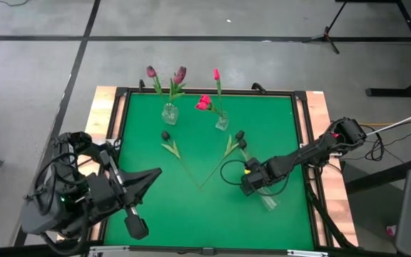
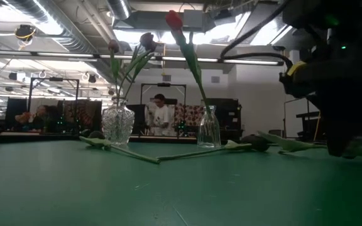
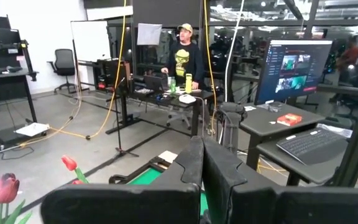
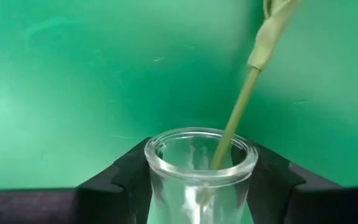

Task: Sort flowers into vase by color
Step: Adjust the bottom transparent vase

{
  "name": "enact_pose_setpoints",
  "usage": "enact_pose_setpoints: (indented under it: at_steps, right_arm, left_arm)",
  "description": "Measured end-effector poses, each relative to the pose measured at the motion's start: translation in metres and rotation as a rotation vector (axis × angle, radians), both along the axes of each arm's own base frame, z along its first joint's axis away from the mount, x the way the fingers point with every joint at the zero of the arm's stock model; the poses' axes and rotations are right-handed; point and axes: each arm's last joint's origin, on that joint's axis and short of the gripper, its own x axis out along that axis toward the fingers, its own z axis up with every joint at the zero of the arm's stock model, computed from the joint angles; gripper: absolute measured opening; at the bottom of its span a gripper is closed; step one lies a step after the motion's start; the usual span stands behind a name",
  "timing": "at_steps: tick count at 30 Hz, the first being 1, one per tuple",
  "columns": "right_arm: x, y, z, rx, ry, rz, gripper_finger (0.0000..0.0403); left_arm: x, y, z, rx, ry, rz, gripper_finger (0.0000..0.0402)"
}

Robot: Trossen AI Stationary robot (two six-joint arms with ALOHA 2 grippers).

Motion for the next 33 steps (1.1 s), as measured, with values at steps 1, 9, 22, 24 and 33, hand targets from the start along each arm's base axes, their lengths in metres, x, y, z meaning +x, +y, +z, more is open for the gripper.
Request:
enact_pose_setpoints:
  at_steps: [1, 9, 22, 24, 33]
  right_arm:
    - [0.0, 0.0, 0.0, 0.001, -0.006, 0.001, 0.0194]
    - [0.007, 0.001, 0.004, -0.021, -0.107, -0.013, 0.0204]
    - [0.006, -0.006, 0.035, -0.146, -0.325, -0.085, 0.0201]
    - [0.006, -0.006, 0.037, -0.16, -0.34, -0.094, 0.0203]
    - [0.001, 0.003, 0.039, -0.228, -0.397, -0.132, 0.0201]
  left_arm:
    - [0.0, 0.0, 0.0, 0.002, 0.001, 0.0, 0.0]
    - [-0.002, -0.002, -0.001, -0.001, 0.0, -0.009, 0.0]
    - [-0.003, -0.003, -0.002, 0.006, 0.004, -0.014, 0.0]
    - [-0.003, -0.004, -0.003, 0.018, 0.013, -0.014, 0.0]
    - [-0.003, -0.004, -0.005, 0.044, 0.031, -0.015, 0.0]
